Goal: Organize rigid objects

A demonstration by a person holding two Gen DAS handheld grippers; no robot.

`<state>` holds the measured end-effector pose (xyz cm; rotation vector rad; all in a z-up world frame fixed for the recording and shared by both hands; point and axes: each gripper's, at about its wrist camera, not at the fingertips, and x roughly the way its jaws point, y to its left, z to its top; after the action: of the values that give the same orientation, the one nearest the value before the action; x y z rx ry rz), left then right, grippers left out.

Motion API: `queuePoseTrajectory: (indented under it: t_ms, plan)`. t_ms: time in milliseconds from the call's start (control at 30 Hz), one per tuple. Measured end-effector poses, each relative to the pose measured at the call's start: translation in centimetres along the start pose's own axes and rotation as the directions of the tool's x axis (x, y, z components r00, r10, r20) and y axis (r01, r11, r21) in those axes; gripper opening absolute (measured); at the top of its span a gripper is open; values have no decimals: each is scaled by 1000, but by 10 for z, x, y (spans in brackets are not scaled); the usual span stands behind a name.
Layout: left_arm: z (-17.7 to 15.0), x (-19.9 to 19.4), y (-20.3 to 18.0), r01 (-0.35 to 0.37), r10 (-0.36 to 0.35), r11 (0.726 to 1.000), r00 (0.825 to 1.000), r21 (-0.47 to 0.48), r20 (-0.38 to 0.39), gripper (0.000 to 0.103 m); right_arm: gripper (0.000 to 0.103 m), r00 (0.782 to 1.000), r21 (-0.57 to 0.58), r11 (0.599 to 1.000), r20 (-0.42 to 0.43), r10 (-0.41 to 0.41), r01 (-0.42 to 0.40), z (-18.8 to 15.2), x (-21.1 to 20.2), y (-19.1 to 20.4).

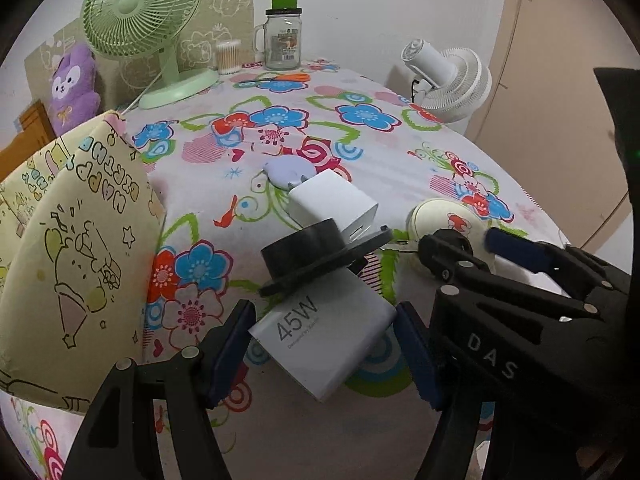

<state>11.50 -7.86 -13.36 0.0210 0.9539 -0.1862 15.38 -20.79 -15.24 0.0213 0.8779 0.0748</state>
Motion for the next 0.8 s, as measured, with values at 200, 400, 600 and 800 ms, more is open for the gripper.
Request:
queuePoseTrajectory:
  t_ms: [200,400,600,800]
  plan:
    - [-1,-1,0,-2,2,1000,1000,12,5,73,59,1000,-36,999,-6,8,-8,3,3,8]
    - [-5,-5,-2,-30,30,999,999,31,18,73,43,1000,-56,998,4,-16,16,-3,-1,13]
    - [-7,-8,-2,-22,22,999,1000,31,12,73,37,1000,-50,999,0,-20,20,-4,-3,12]
    - [-7,-21,-5,-9,7,999,999,35,39,73,37,1000,-24,1000,11,-10,10,-6,-16,11]
